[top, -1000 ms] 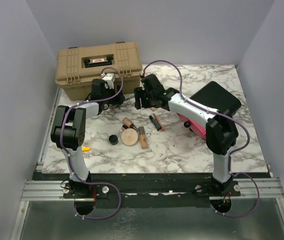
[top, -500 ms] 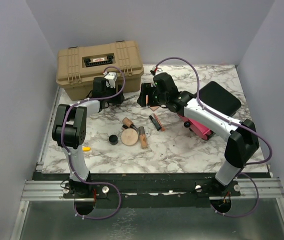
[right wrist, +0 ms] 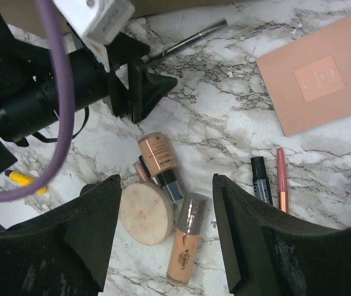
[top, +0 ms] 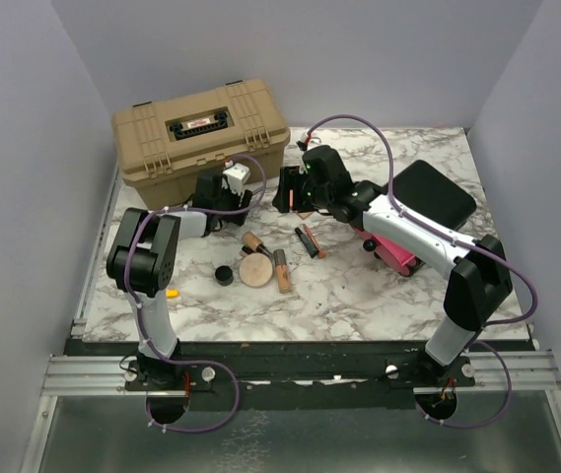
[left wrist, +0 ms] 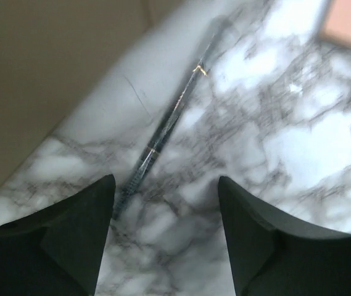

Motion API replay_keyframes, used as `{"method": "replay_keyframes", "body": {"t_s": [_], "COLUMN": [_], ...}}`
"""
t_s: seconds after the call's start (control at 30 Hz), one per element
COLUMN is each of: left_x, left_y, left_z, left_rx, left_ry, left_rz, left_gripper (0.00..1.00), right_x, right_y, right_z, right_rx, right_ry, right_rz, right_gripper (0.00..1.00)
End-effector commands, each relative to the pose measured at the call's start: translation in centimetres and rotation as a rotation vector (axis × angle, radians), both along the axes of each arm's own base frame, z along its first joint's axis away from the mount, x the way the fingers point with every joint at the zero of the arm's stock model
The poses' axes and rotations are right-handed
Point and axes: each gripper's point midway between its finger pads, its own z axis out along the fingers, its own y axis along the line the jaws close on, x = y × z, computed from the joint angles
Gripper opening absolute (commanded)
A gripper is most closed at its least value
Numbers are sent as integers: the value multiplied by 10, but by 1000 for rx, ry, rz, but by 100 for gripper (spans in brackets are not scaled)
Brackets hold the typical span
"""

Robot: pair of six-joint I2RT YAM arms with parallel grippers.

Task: Organize the makeup
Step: Pick up the makeup brush from the center of the board.

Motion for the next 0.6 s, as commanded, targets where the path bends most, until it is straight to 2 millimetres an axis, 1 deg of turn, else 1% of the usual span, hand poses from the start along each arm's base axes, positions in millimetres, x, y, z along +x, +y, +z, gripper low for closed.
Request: {"method": "replay_keyframes", "body": {"t_s": [0.0, 0.1, 0.17, 0.33, 0.4, 0.47, 0.57], "left_x": [-53, -55, -52, -51, -54, -56, -62], "left_y": [18, 19, 21, 16, 12, 16, 23], "left_z": [-65, -67, -65, -65, -63, -60, -45], "left_rx": [221, 230, 229, 211, 191, 185, 171], "left_ry": [168, 174, 170, 183, 191, 200, 190], "left_rz": [-76, -71, -53, -67, -72, -38, 31], "left_gripper": [69, 69, 69, 67, 61, 54, 54], "right_x": [-5, -6, -6, -6, -5, -4, -4], "right_y": [-6, -6, -7, -7, -9, -10, -12], "right_z": [9, 10, 10, 9, 10, 13, 17], "right_rx": [-6, -6, -6, -12, -18, -22, -30], "right_ry": [-21, -21, -25, -24, -28, -34, -44], "right_rz": [-3, -4, -4, -4, -13, -14, -12], "right_gripper": [66, 66, 67, 67, 67, 67, 67]}}
